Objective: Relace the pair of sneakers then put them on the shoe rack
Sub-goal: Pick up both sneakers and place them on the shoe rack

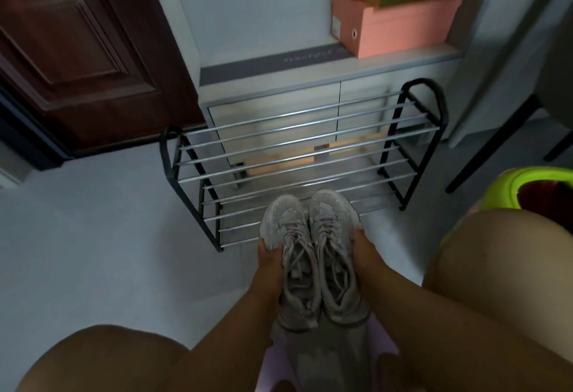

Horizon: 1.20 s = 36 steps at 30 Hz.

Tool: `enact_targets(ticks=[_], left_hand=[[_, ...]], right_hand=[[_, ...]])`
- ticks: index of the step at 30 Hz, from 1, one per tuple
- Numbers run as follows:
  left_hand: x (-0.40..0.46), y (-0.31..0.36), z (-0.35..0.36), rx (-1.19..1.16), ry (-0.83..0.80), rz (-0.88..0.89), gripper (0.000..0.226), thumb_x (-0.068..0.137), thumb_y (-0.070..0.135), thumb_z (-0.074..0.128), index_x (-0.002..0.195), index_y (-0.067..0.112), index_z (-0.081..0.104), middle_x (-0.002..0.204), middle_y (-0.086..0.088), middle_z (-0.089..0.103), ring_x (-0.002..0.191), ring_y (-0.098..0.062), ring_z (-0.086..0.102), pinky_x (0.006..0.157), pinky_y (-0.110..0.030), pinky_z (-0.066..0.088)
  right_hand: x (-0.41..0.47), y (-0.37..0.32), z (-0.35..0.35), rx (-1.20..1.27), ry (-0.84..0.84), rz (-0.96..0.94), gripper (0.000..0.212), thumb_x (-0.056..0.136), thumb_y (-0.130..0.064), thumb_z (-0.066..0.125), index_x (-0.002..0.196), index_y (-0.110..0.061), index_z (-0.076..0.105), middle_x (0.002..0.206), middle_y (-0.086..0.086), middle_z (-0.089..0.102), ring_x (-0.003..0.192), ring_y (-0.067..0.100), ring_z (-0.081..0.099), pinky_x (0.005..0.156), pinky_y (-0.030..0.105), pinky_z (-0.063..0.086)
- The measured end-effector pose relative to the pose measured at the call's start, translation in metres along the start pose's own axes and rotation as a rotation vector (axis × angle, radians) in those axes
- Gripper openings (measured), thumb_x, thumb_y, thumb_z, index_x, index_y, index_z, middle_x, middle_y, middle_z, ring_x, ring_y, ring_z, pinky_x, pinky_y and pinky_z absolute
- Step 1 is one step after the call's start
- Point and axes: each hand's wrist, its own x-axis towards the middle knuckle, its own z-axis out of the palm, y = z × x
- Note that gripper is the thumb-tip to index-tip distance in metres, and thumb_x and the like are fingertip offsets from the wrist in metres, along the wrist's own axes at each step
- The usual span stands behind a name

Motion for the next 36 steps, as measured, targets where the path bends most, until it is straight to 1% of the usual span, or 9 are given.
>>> enact_targets(ticks=[4,7,10,12,15,20,25,32,36], left_hand=[[-0.017,0.022,-0.004,0.004,-0.016,0.066,0.056,0.089,0.051,0.053,0.140,0.045,0.030,0.132,-0.004,0.056,0.112,-0.029,0.059,0.095,-0.053,0.049],[-0.024,0.039,-0.009,-0.009,-0.035,0.120,0.053,0.088,0.055,0.054,0.137,0.045,0.037,0.130,-0.003,0.059,0.110,-0.028,0.062,0.090,-0.052,0.053],[-0.036,0.066,-0.011,-0.060,-0.027,0.149,0.048,0.091,0.052,0.052,0.137,0.042,0.041,0.125,-0.006,0.063,0.104,-0.030,0.065,0.086,-0.051,0.054],[-0.042,0.085,-0.011,-0.116,-0.020,0.180,0.044,0.094,0.047,0.051,0.136,0.040,0.042,0.120,-0.007,0.065,0.101,-0.030,0.066,0.081,-0.045,0.056],[-0.041,0.114,-0.014,-0.168,-0.042,0.201,0.043,0.093,0.041,0.054,0.134,0.035,0.044,0.117,-0.010,0.066,0.096,-0.030,0.067,0.074,-0.038,0.056],[-0.030,0.163,-0.007,-0.160,-0.025,0.218,0.038,0.094,0.043,0.050,0.130,0.033,0.050,0.107,-0.012,0.070,0.092,-0.032,0.068,0.079,-0.044,0.057],[-0.007,0.199,0.010,-0.122,-0.039,0.261,0.024,0.097,0.037,0.046,0.112,0.029,0.063,0.085,-0.007,0.074,0.080,-0.027,0.069,0.073,-0.036,0.056],[0.045,0.233,0.029,-0.151,-0.031,0.253,0.030,0.096,0.037,0.050,0.119,0.024,0.063,0.089,-0.007,0.074,0.077,-0.023,0.070,0.062,-0.030,0.055],[0.074,0.240,0.035,-0.173,-0.018,0.231,0.035,0.096,0.039,0.048,0.123,0.021,0.060,0.090,-0.006,0.073,0.077,-0.021,0.070,0.058,-0.027,0.053]], right_hand=[[0.048,0.010,-0.012,0.019,-0.060,-0.084,0.122,0.036,-0.100,0.043,0.135,-0.029,0.040,0.125,0.011,0.057,0.105,0.036,0.059,0.094,0.055,0.044],[0.030,-0.010,-0.008,0.061,-0.121,-0.143,0.115,0.034,-0.100,0.046,0.127,-0.033,0.050,0.118,0.006,0.064,0.102,0.033,0.064,0.093,0.055,0.046],[-0.085,-0.055,0.010,0.075,-0.158,-0.236,0.090,0.059,-0.092,0.042,0.116,-0.026,0.062,0.110,0.008,0.069,0.098,0.030,0.066,0.091,0.049,0.051],[-0.123,-0.077,0.016,0.072,-0.194,-0.309,0.066,0.085,-0.073,0.035,0.102,-0.018,0.068,0.090,0.010,0.073,0.085,0.028,0.068,0.078,0.037,0.055],[-0.134,-0.101,0.022,0.066,-0.249,-0.360,0.058,0.094,-0.060,0.031,0.092,-0.016,0.069,0.069,0.007,0.073,0.072,0.024,0.068,0.063,0.028,0.051],[-0.138,-0.138,0.039,0.135,-0.325,-0.377,0.068,0.087,-0.068,0.035,0.111,-0.013,0.068,0.102,0.018,0.071,0.096,0.034,0.068,0.092,0.047,0.050],[-0.123,-0.178,0.045,0.099,-0.214,-0.371,0.079,0.076,-0.079,0.037,0.103,-0.013,0.071,0.093,0.015,0.073,0.089,0.034,0.069,0.092,0.047,0.051],[-0.067,-0.232,0.058,-0.012,-0.135,-0.393,0.110,0.036,-0.098,0.041,0.108,-0.019,0.069,0.102,0.010,0.072,0.095,0.033,0.067,0.096,0.049,0.048],[-0.051,-0.251,0.066,-0.014,-0.129,-0.394,0.101,0.046,-0.091,0.038,0.110,-0.020,0.068,0.102,0.010,0.072,0.096,0.031,0.067,0.098,0.047,0.047]])
